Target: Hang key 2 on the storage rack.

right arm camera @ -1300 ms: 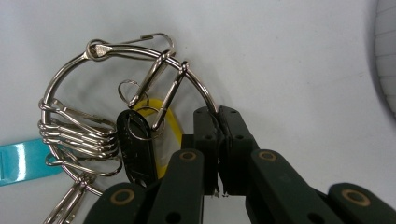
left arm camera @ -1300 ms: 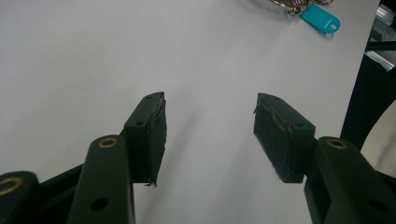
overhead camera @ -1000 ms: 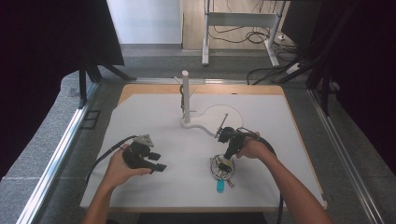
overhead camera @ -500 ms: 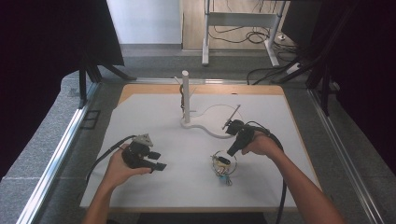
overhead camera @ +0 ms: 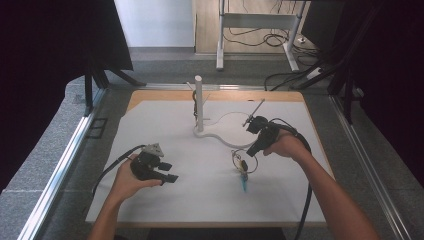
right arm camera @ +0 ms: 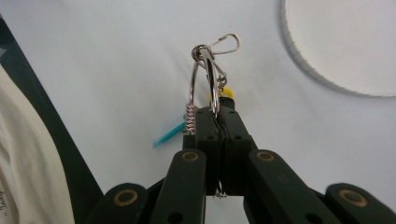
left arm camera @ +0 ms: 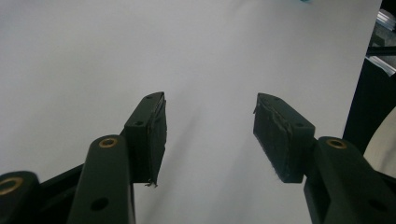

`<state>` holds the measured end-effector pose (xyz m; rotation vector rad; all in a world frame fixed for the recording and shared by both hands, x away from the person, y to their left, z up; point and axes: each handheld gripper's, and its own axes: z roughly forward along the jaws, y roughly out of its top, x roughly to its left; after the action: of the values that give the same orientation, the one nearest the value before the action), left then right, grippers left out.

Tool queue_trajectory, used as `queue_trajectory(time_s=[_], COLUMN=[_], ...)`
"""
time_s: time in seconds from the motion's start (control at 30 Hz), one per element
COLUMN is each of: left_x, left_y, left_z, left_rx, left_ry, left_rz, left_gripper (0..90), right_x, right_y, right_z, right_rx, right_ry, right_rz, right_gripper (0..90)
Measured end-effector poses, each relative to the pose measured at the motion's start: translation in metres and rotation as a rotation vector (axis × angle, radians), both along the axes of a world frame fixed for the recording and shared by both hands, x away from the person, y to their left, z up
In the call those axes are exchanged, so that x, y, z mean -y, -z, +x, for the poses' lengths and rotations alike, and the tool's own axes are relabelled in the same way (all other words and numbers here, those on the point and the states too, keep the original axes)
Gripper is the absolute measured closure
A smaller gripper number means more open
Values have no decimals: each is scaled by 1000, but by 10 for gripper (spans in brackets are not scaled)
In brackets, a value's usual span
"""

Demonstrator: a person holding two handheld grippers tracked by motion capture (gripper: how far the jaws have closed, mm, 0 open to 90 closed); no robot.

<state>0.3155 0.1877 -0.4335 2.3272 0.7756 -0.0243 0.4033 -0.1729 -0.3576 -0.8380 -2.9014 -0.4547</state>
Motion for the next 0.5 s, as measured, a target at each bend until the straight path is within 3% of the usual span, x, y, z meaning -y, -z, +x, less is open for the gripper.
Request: queue_trajectory(time_s=[0.23,0.5], left_x=[0,0], left_y=[0,0], left_z=[0,0], left_rx=[0,3], left_ry=[-1,0], left_rz=[-3,-6], left_gripper=[450,450], right_x=[-4,-13], right_y=[-28,-43], right_z=[4,6], right_rx=[38,56], right_ry=[-2,-13], right_rz=[-5,4], right_gripper=[878,879])
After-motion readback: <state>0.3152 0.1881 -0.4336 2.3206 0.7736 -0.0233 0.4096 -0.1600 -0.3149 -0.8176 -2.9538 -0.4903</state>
